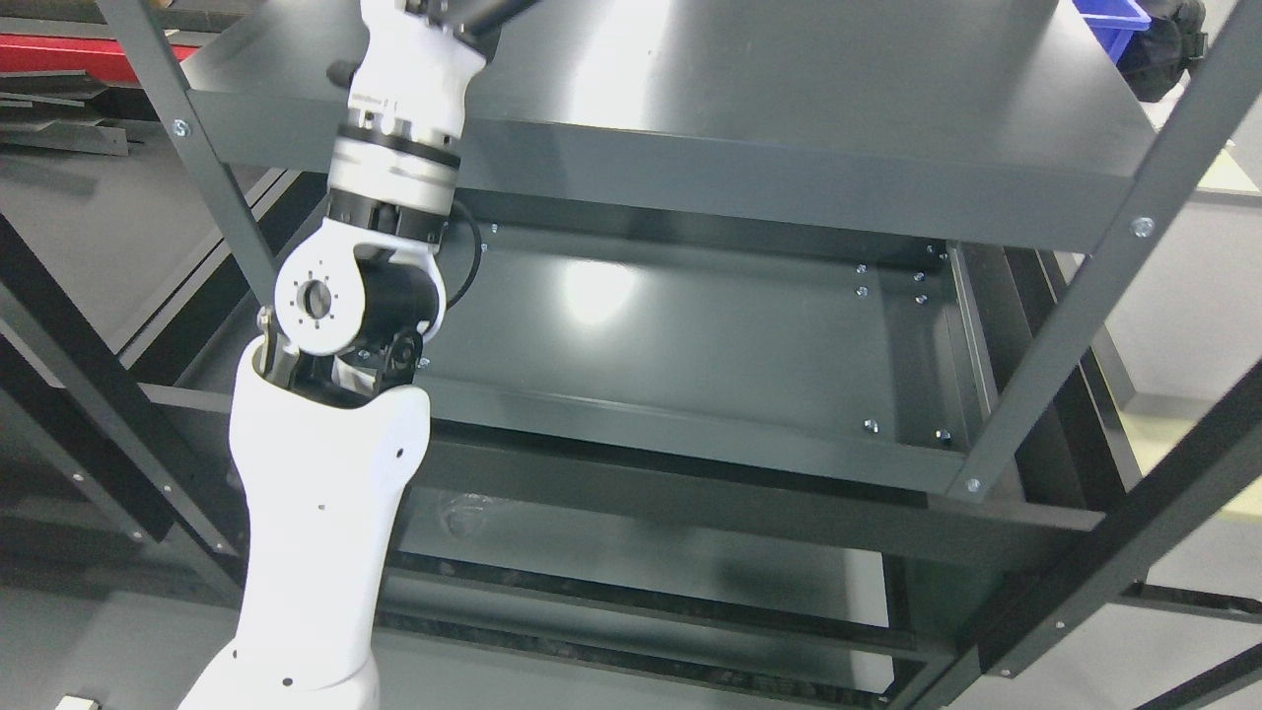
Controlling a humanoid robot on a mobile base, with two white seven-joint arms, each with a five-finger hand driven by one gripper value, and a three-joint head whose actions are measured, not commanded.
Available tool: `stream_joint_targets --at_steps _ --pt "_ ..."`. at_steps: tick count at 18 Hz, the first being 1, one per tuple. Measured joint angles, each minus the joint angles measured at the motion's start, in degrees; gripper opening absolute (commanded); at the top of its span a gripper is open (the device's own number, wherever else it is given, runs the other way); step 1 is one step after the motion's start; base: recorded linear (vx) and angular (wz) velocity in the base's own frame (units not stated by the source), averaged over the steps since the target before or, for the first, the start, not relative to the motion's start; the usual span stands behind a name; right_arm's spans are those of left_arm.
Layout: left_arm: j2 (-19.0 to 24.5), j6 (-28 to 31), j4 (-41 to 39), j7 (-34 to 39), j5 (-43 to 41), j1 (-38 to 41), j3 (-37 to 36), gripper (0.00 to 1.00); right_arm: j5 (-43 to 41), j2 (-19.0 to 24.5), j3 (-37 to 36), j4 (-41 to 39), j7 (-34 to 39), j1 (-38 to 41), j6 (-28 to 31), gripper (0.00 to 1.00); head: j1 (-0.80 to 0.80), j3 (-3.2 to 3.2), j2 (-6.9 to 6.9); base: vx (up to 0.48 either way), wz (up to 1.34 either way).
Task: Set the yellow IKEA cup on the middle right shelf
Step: 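Reach the left hand up onto the shelf level above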
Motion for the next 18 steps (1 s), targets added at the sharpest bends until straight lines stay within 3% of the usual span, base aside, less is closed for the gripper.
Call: stream_joint_targets --at_steps 6,14,16,17,18 --pt "0.0 15.0 0.7 12.2 4.3 -6.0 -3.4 0.00 0.0 0.0 0.0 0.0 0.0 0.0 0.0 0.99 0.00 0.00 0.00 0.088 0.01" --pt "0.0 26.0 5.8 20.4 11.9 -12.0 -6.9 0.00 0.0 0.0 0.0 0.0 0.0 0.0 0.0 0.99 0.00 0.00 0.00 0.013 0.00" --pt "0.0 26.8 8.0 20.8 12.9 -12.9 -7.4 0.04 0.0 0.0 0.0 0.0 0.0 0.0 0.0 0.99 0.00 0.00 0.00 0.000 0.00" --pt "0.0 27.0 9.4 20.9 13.3 -13.3 -7.8 0.11 0.0 0.0 0.0 0.0 0.0 0.0 0.0 0.99 0.00 0.00 0.00 0.000 0.00" --pt "0.0 27.4 10.7 21.0 13.6 -13.6 -8.1 0.25 0.0 0.0 0.0 0.0 0.0 0.0 0.0 0.99 0.00 0.00 0.00 0.000 0.00"
